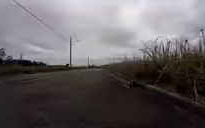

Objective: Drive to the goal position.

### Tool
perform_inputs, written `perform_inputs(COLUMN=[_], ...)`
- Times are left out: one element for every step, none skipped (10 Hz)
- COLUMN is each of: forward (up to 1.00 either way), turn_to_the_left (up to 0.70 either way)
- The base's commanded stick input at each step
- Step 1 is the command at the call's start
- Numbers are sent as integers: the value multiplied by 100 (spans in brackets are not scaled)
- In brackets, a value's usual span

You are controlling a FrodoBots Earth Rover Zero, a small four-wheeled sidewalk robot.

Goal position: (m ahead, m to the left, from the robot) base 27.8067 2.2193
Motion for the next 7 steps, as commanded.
perform_inputs(forward=[70, 70, 70, 70, 70, 70, 70], turn_to_the_left=[0, 0, 7, 12, 14, 5, 0])
